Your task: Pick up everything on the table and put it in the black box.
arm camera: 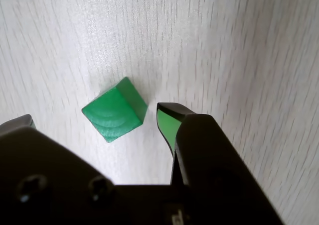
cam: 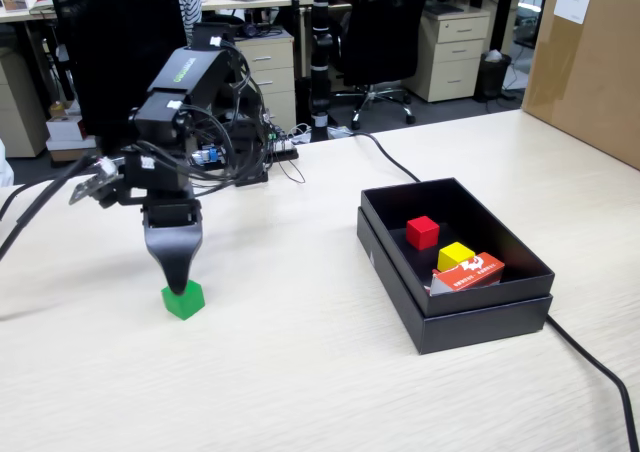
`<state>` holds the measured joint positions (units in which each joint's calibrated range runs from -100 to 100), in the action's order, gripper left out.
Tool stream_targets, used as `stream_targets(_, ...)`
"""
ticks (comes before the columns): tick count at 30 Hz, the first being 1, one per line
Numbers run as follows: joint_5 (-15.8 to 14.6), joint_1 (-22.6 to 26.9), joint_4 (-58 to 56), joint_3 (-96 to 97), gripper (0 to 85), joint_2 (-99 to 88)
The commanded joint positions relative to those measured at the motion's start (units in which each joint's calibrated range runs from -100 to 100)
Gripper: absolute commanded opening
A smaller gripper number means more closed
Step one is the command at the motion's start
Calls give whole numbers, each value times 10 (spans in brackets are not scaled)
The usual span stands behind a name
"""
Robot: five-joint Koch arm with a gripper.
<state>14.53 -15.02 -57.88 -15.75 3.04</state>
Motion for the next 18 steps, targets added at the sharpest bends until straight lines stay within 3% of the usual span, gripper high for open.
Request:
stream_targets(1, 1, 1, 17, -48, 476, 7)
stream_targets(18, 3, 7, 17, -86, 423, 70)
